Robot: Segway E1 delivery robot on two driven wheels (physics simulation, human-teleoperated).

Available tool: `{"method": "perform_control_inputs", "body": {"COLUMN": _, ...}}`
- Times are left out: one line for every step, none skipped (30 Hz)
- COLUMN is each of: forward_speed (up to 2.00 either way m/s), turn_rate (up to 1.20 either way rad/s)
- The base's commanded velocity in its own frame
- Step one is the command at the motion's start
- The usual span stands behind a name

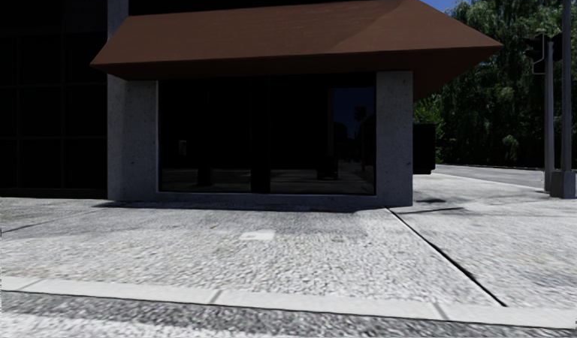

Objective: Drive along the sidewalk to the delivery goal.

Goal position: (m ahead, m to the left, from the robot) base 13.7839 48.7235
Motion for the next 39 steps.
{"method": "perform_control_inputs", "body": {"forward_speed": 2.0, "turn_rate": 0.07}}
{"method": "perform_control_inputs", "body": {"forward_speed": 2.0, "turn_rate": 0.11}}
{"method": "perform_control_inputs", "body": {"forward_speed": 2.0, "turn_rate": 0.12}}
{"method": "perform_control_inputs", "body": {"forward_speed": 2.0, "turn_rate": 0.14}}
{"method": "perform_control_inputs", "body": {"forward_speed": 2.0, "turn_rate": 0.18}}
{"method": "perform_control_inputs", "body": {"forward_speed": 2.0, "turn_rate": 0.18}}
{"method": "perform_control_inputs", "body": {"forward_speed": 2.0, "turn_rate": 0.25}}
{"method": "perform_control_inputs", "body": {"forward_speed": 1.93, "turn_rate": 0.28}}
{"method": "perform_control_inputs", "body": {"forward_speed": 1.88, "turn_rate": 0.32}}
{"method": "perform_control_inputs", "body": {"forward_speed": 1.81, "turn_rate": 0.34}}
{"method": "perform_control_inputs", "body": {"forward_speed": 1.81, "turn_rate": 0.34}}
{"method": "perform_control_inputs", "body": {"forward_speed": 1.74, "turn_rate": 0.35}}
{"method": "perform_control_inputs", "body": {"forward_speed": 1.7, "turn_rate": 0.35}}
{"method": "perform_control_inputs", "body": {"forward_speed": 1.61, "turn_rate": 0.35}}
{"method": "perform_control_inputs", "body": {"forward_speed": 1.61, "turn_rate": 0.35}}
{"method": "perform_control_inputs", "body": {"forward_speed": 1.55, "turn_rate": 0.36}}
{"method": "perform_control_inputs", "body": {"forward_speed": 1.53, "turn_rate": 0.37}}
{"method": "perform_control_inputs", "body": {"forward_speed": 1.53, "turn_rate": 0.38}}
{"method": "perform_control_inputs", "body": {"forward_speed": 1.53, "turn_rate": 0.38}}
{"method": "perform_control_inputs", "body": {"forward_speed": 1.53, "turn_rate": 0.38}}
{"method": "perform_control_inputs", "body": {"forward_speed": 1.53, "turn_rate": 0.39}}
{"method": "perform_control_inputs", "body": {"forward_speed": 1.53, "turn_rate": 0.39}}
{"method": "perform_control_inputs", "body": {"forward_speed": 1.53, "turn_rate": 0.39}}
{"method": "perform_control_inputs", "body": {"forward_speed": 1.53, "turn_rate": 0.39}}
{"method": "perform_control_inputs", "body": {"forward_speed": 1.53, "turn_rate": 0.42}}
{"method": "perform_control_inputs", "body": {"forward_speed": 1.53, "turn_rate": 0.45}}
{"method": "perform_control_inputs", "body": {"forward_speed": 1.53, "turn_rate": 0.48}}
{"method": "perform_control_inputs", "body": {"forward_speed": 1.53, "turn_rate": 0.48}}
{"method": "perform_control_inputs", "body": {"forward_speed": 1.53, "turn_rate": 0.5}}
{"method": "perform_control_inputs", "body": {"forward_speed": 1.53, "turn_rate": 0.5}}
{"method": "perform_control_inputs", "body": {"forward_speed": 1.53, "turn_rate": 0.5}}
{"method": "perform_control_inputs", "body": {"forward_speed": 1.53, "turn_rate": 0.5}}
{"method": "perform_control_inputs", "body": {"forward_speed": 1.53, "turn_rate": 0.5}}
{"method": "perform_control_inputs", "body": {"forward_speed": 1.53, "turn_rate": 0.51}}
{"method": "perform_control_inputs", "body": {"forward_speed": 1.52, "turn_rate": 0.52}}
{"method": "perform_control_inputs", "body": {"forward_speed": 1.52, "turn_rate": 0.52}}
{"method": "perform_control_inputs", "body": {"forward_speed": 1.51, "turn_rate": 0.54}}
{"method": "perform_control_inputs", "body": {"forward_speed": 1.5, "turn_rate": 0.55}}
{"method": "perform_control_inputs", "body": {"forward_speed": 1.48, "turn_rate": 0.57}}
